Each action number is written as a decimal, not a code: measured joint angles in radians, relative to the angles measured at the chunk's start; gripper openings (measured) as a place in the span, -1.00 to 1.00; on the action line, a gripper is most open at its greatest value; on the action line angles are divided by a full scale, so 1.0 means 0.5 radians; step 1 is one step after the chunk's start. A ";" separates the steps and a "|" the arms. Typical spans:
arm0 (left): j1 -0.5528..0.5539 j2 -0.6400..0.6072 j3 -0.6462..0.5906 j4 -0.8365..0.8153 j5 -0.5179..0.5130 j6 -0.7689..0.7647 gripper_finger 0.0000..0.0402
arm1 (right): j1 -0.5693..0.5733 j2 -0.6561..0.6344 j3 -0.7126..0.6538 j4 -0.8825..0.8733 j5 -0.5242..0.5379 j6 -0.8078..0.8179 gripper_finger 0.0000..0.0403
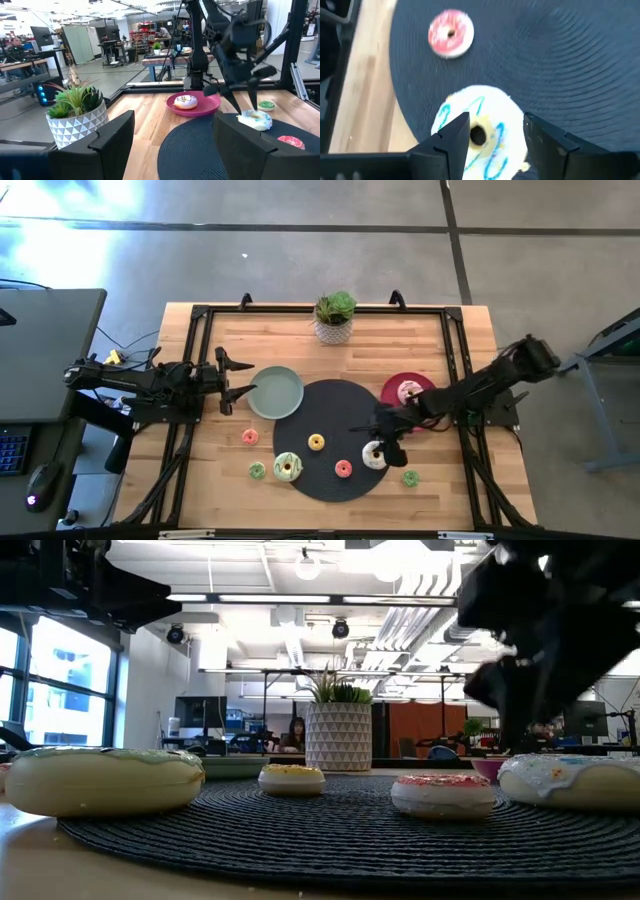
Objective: Pick & Place donuts
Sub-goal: Put the large white donut on the red plate
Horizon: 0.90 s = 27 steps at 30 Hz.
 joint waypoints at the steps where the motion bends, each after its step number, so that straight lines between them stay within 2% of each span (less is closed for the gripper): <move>1: 0.000 0.000 0.000 0.000 0.000 -0.001 0.28 | 0.000 0.036 0.000 0.011 -0.015 -0.001 -0.14; 5: 0.001 0.000 0.000 0.001 0.000 -0.043 0.28 | -0.002 0.144 0.001 0.013 -0.034 -0.037 -0.15; 9: 0.000 0.000 0.000 0.001 0.003 -0.045 0.28 | -0.001 0.217 0.003 0.018 0.080 -0.081 -0.15; 14: 0.000 0.000 0.000 0.000 0.004 -0.045 0.28 | -0.001 0.232 0.002 0.008 0.106 -0.083 -0.23; 18: 0.000 0.000 0.000 -0.001 0.004 -0.045 0.28 | -0.007 0.232 0.002 0.012 0.076 -0.083 -0.37; 27: 0.000 0.000 0.000 -0.002 0.005 -0.045 0.28 | -0.014 0.107 0.000 -0.006 -0.020 -0.008 -0.87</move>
